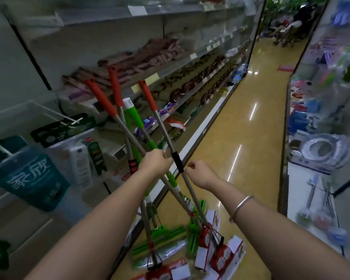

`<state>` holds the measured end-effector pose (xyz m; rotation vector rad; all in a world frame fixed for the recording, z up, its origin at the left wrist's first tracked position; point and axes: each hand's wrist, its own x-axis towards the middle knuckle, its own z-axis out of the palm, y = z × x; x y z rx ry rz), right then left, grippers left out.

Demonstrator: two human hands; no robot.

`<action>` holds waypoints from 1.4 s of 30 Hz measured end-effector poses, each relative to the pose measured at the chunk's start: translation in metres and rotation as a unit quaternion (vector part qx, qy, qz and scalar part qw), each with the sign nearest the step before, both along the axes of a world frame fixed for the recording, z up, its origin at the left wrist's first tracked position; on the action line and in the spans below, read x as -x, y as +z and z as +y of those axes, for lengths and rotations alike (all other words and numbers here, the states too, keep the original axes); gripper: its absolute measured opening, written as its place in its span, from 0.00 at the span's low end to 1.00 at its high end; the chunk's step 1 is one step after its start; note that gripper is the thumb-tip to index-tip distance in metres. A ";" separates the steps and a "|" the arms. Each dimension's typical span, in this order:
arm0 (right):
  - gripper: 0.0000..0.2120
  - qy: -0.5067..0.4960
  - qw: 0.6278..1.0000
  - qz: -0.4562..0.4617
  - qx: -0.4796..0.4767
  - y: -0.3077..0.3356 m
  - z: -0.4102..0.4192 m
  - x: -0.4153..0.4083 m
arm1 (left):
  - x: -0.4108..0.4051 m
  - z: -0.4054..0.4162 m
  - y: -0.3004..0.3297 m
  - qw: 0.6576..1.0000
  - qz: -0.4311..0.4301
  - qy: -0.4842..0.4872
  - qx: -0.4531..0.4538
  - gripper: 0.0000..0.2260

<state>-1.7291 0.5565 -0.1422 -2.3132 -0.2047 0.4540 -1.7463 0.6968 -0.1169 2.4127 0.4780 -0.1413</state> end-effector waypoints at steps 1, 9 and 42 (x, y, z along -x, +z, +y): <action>0.13 0.008 1.000 0.008 -0.001 -0.009 0.000 -0.016 | -0.015 -0.001 -0.005 1.000 0.004 0.005 0.000 0.10; 0.15 0.033 0.997 0.066 0.036 -0.088 0.013 -0.130 | -0.133 0.015 -0.065 0.998 0.006 0.061 0.030 0.04; 0.12 -0.017 0.992 0.092 -0.079 -0.197 0.057 -0.218 | -0.224 0.015 -0.169 0.971 -0.109 0.131 0.170 0.14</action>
